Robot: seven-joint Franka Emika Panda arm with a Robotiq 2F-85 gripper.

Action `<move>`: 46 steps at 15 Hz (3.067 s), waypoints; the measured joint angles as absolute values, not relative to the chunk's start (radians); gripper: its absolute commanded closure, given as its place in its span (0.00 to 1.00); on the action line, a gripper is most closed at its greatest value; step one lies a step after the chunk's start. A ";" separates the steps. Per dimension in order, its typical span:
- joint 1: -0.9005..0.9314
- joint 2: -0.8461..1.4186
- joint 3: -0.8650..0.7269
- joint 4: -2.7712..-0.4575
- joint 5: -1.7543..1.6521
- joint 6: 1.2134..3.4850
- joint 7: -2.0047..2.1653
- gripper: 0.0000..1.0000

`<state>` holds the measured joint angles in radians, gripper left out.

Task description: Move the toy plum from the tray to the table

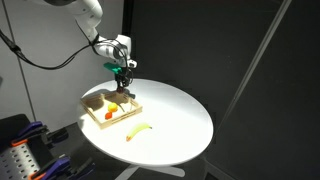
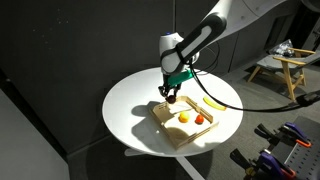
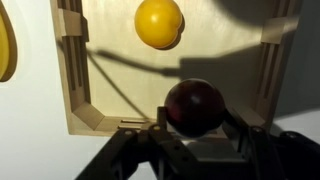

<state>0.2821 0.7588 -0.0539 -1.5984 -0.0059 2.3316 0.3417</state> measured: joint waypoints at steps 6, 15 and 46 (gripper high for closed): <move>0.241 0.622 -0.054 -1.723 -0.006 2.333 0.339 0.66; 0.145 0.534 -0.066 -1.813 -0.006 2.342 0.339 0.66; 0.009 0.751 -0.155 -1.727 -0.006 2.492 0.339 0.66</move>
